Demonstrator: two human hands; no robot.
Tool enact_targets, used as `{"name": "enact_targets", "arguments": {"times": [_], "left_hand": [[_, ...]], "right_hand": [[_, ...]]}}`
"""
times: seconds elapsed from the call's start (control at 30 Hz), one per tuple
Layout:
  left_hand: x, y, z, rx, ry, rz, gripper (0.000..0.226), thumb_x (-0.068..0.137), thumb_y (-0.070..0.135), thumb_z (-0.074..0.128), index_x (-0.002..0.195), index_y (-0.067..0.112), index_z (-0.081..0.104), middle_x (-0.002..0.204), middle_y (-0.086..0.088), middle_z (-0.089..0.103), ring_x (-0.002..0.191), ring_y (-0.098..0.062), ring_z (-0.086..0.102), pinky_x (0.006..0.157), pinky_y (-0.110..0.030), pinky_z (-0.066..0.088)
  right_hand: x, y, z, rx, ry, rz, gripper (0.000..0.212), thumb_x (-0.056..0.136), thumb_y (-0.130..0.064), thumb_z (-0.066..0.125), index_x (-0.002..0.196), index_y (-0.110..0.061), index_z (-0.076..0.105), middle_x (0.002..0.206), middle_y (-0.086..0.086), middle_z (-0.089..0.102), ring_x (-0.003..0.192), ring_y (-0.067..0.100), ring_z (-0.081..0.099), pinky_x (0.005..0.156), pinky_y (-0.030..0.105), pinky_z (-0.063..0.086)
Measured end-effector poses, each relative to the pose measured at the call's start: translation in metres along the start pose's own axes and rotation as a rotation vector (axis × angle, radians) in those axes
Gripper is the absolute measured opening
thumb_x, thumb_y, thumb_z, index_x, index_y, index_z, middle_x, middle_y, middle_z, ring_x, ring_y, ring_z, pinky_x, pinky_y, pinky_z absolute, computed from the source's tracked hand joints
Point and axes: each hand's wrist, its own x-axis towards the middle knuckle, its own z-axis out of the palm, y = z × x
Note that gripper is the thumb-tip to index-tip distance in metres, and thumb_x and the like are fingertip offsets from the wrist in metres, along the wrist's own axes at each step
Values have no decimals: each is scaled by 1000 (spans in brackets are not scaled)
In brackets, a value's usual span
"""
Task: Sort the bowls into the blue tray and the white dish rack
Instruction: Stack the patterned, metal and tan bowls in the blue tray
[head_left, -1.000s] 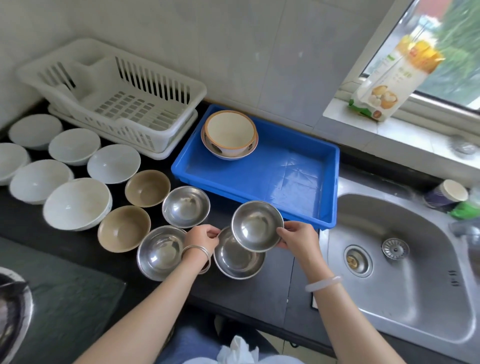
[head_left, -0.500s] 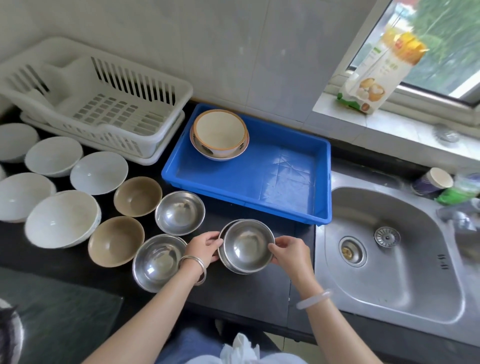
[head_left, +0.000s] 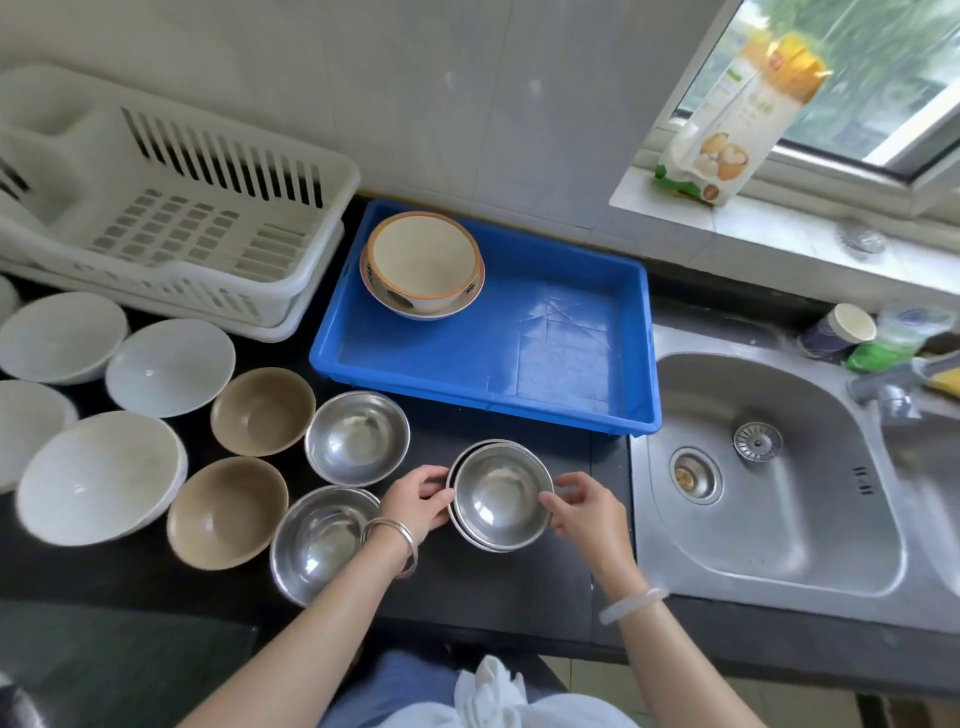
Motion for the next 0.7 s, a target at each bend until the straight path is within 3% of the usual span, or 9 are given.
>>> {"name": "enact_targets", "arguments": {"times": [0.07, 0.27, 0.43, 0.57, 0.7], "left_hand": [[0, 1, 0, -7, -12, -17, 22, 88, 0, 55, 104, 13, 57, 104, -13, 61, 97, -23, 60, 82, -33, 52], [-1, 1, 1, -32, -12, -51, 31, 89, 0, 53, 119, 6, 56, 109, -14, 60, 99, -22, 59, 80, -32, 51], [-7, 6, 4, -31, 24, -19, 29, 89, 1, 53, 117, 7, 58, 107, -13, 63, 98, -20, 61, 79, -27, 52], [-8, 30, 8, -91, 22, 42, 30, 89, 1, 54, 117, 9, 58, 102, -9, 63, 97, -18, 61, 67, -16, 54], [0, 68, 20, -157, 32, 100, 29, 89, 0, 53, 117, 7, 57, 101, -9, 63, 92, -17, 61, 64, -12, 55]], "right_hand": [[1, 2, 2, 99, -45, 55, 21, 82, -26, 72, 103, -21, 67, 83, 0, 72, 59, 8, 67, 51, 16, 52], [4, 7, 9, 323, -171, 162, 28, 87, -23, 68, 114, -16, 66, 94, 10, 73, 75, 22, 74, 65, 30, 60], [8, 3, 3, 321, -174, 109, 22, 86, -22, 69, 108, -17, 70, 87, 3, 76, 76, 19, 74, 63, 26, 59], [18, -16, -14, 370, -186, 18, 19, 86, -20, 68, 105, -17, 72, 85, 7, 76, 79, 22, 74, 71, 34, 61], [36, -45, -30, 410, -174, -54, 18, 88, -18, 66, 104, -13, 72, 85, 7, 75, 76, 18, 72, 66, 27, 59]]}}
